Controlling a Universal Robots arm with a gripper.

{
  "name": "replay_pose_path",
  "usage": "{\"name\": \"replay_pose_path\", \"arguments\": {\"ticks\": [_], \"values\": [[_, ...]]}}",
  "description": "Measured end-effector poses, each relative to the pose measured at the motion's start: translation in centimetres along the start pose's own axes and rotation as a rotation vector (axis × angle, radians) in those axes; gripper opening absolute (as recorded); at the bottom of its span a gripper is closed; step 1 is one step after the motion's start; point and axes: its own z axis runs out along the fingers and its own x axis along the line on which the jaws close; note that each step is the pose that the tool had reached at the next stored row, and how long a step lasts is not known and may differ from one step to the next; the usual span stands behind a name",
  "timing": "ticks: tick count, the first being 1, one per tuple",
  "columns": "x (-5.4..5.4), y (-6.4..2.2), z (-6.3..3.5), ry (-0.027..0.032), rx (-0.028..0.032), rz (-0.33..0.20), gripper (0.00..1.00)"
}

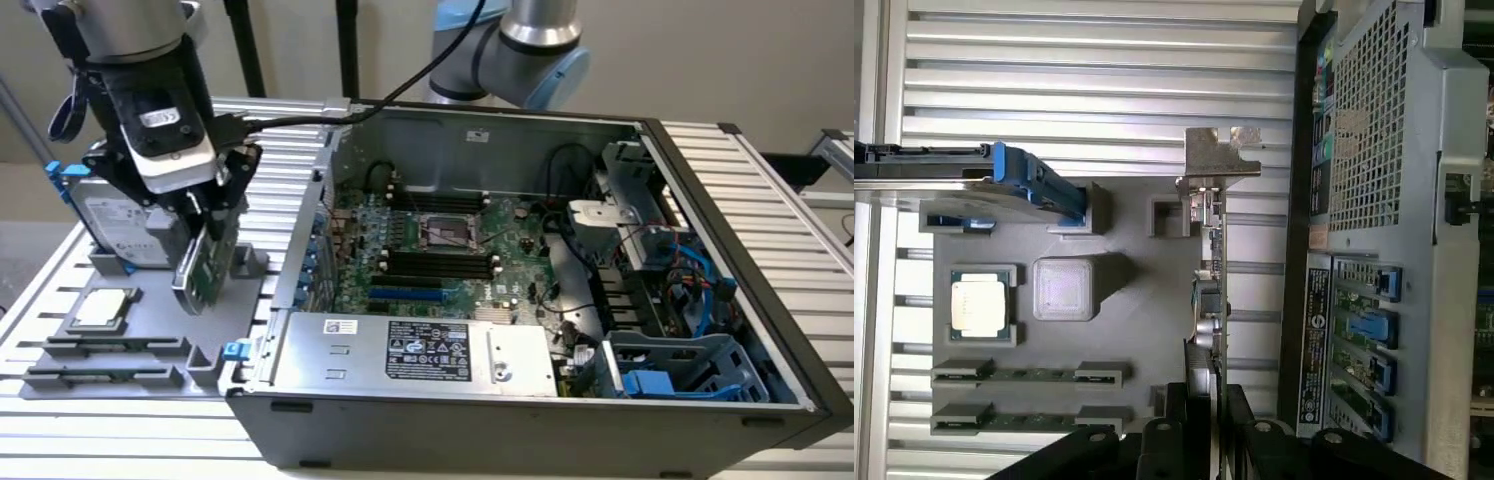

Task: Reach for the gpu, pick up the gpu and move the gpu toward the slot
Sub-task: 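Pick up the gpu and move the gpu toward the slot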

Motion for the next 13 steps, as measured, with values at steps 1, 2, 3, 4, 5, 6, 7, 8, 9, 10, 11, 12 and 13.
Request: {"name": "replay_pose_path", "arguments": {"ticks": [1,2,3,4,5,6,7,8,9,10,11,12,13], "values": [[-0.4,-0.01,-0.45,0.0003,-0.0014,-0.001,0.26],[-0.7,-0.02,-0.90,0.0008,-0.0027,-0.002,0.26],[-1.1,-0.03,-1.36,0.0015,-0.0039,-0.003,0.26],[-1.5,-0.03,-1.81,0.0018,-0.0055,-0.004,0.26],[-1.9,-0.04,-2.27,0.0023,-0.0070,-0.005,0.26],[-2.2,-0.05,-2.72,0.0028,-0.0085,-0.006,0.26],[-2.6,-0.06,-3.18,0.0033,-0.0099,-0.007,0.26],[-3.0,-0.07,-3.64,0.0039,-0.0113,-0.008,0.26],[-3.4,-0.08,-4.10,0.0043,-0.0129,-0.009,0.26],[-3.8,-0.09,-4.58,0.0048,-0.0144,-0.010,0.26],[-4.2,-0.10,-5.03,0.0053,-0.0159,-0.011,0.26],[-4.6,-0.10,-5.48,0.0058,-0.0175,-0.012,0.26],[-5.0,-0.12,-5.94,0.0064,-0.0189,-0.013,0.26]]}}
